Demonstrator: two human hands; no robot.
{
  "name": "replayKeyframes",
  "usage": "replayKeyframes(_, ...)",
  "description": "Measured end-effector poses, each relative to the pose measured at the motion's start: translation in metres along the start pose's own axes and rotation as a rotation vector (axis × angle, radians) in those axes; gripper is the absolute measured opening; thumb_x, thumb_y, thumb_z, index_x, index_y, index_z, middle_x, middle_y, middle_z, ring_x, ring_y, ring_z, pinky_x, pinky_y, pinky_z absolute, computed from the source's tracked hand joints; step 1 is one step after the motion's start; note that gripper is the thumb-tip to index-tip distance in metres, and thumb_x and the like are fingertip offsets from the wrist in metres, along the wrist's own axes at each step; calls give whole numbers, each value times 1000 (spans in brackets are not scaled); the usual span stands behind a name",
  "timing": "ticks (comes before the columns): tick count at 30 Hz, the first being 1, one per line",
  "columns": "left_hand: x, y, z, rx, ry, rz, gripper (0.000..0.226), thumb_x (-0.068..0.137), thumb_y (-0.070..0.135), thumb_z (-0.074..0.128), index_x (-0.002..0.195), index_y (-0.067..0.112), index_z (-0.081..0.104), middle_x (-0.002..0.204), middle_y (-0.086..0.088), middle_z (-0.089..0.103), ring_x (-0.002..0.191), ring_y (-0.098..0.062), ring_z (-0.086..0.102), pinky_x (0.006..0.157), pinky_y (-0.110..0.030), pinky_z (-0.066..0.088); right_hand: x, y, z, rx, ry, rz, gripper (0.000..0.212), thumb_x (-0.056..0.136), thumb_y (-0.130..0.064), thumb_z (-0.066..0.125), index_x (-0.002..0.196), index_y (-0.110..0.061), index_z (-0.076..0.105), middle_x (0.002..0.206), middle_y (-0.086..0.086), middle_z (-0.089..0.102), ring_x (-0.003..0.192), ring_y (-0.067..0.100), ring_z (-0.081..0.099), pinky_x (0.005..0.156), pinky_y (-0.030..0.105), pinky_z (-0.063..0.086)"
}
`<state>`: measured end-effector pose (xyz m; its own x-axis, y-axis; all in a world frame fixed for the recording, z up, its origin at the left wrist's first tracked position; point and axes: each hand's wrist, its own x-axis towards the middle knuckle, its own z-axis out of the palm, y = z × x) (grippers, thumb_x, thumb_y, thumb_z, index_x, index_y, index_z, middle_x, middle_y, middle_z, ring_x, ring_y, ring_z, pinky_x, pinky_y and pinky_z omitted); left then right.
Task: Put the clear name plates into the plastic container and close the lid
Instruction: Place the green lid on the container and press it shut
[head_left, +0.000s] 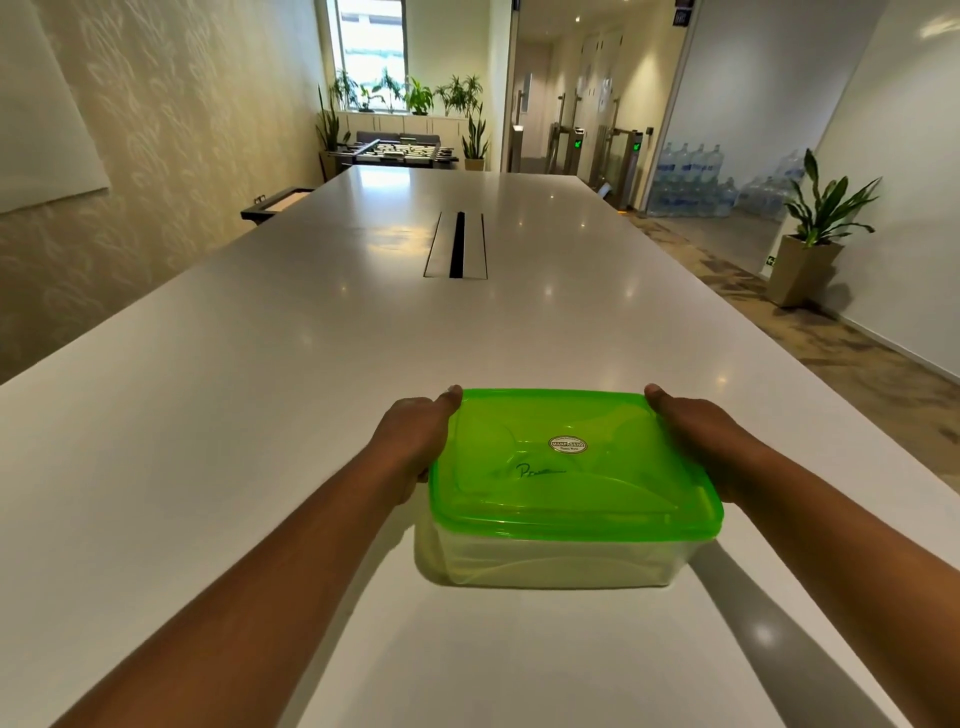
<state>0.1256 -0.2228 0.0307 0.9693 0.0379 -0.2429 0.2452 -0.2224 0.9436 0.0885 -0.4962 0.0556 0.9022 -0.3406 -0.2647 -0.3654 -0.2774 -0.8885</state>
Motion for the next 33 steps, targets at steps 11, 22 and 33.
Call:
replayKeyframes(11,-95,-41,-17,366,129,115,82,62,95,32,44,17,49,34,1,47,36,-21,50,50,-30,38,-76,43,-15,-100,79,-70,70,64,-78,52,75,-8,54,41,8,51,32,21,44,40,24,35)
replayKeyframes(22,-115,-58,6,-156,167,152,56,87,54,61,44,19,49,31,4,40,27,-13,38,34,-19,30,-91,61,-4,217,80,-72,51,63,-54,68,71,-7,49,36,-1,35,31,14,33,37,25,30)
replayKeyframes(33,-108,-62,11,-103,145,193,53,84,67,54,52,24,60,30,0,49,26,-11,46,31,-18,34,-92,56,-6,250,151,-15,51,65,-57,72,71,-11,53,40,-1,35,38,14,35,36,23,36)
